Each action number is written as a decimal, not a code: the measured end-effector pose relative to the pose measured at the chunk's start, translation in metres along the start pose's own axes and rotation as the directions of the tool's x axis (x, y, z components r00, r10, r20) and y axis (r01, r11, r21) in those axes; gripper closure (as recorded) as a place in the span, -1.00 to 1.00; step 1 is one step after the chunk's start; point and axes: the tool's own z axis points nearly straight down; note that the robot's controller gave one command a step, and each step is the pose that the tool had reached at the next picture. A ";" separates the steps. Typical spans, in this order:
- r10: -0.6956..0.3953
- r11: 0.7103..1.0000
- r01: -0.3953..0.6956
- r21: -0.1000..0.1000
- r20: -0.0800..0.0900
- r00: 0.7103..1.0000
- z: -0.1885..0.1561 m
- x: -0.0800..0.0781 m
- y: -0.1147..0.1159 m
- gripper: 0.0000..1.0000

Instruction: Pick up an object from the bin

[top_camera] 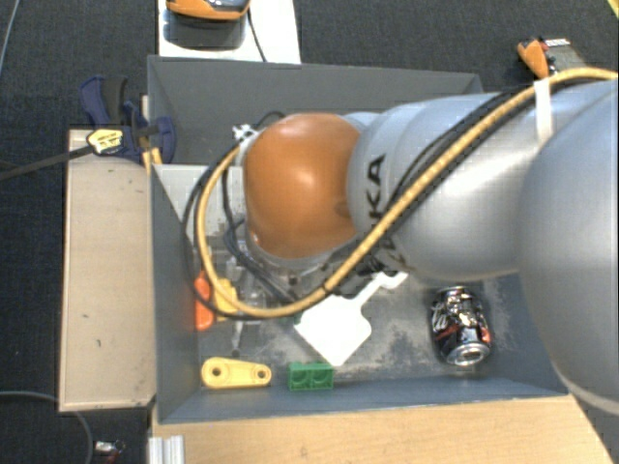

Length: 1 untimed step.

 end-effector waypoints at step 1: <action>0.006 1.000 -0.006 -0.002 0.008 1.000 -0.005 -0.002 -0.001 -1.00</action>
Offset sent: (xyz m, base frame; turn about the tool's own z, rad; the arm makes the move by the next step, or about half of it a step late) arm -0.0267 -0.0057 -0.1239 -0.3530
